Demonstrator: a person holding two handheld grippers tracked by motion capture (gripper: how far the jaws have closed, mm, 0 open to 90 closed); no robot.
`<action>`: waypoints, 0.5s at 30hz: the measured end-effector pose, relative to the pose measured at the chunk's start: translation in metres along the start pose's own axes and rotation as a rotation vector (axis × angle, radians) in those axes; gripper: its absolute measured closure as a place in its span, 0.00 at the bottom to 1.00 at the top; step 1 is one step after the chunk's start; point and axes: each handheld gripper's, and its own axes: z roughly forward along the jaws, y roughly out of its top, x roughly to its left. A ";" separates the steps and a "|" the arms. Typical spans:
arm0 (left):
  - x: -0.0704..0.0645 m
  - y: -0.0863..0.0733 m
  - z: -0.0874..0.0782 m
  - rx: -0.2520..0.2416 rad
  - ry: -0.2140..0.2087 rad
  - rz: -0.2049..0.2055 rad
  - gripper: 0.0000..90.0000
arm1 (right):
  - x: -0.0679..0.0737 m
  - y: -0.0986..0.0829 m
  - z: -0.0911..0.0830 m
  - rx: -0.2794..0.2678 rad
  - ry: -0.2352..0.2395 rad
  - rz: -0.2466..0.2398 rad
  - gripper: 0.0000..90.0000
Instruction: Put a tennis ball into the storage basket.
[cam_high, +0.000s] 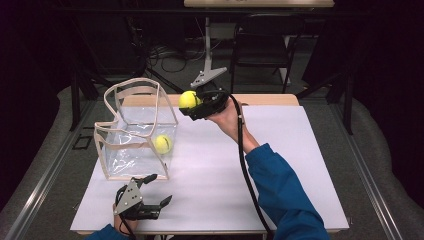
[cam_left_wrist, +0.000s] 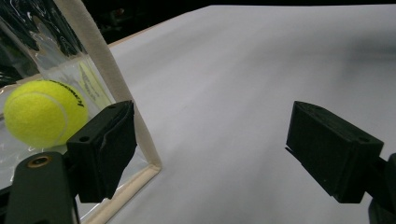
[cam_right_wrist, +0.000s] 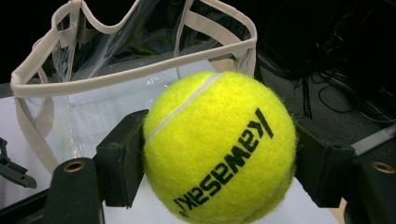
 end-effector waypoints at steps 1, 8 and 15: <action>0.000 0.000 0.000 0.000 0.001 0.001 0.18 | 0.000 0.000 0.000 0.000 0.000 0.000 0.30; 0.000 0.000 0.000 0.000 -0.001 0.001 0.18 | -0.001 0.003 0.000 -0.008 -0.003 0.001 0.30; 0.000 0.000 0.000 -0.002 -0.003 0.001 0.18 | 0.000 0.009 0.000 -0.015 -0.002 0.000 0.30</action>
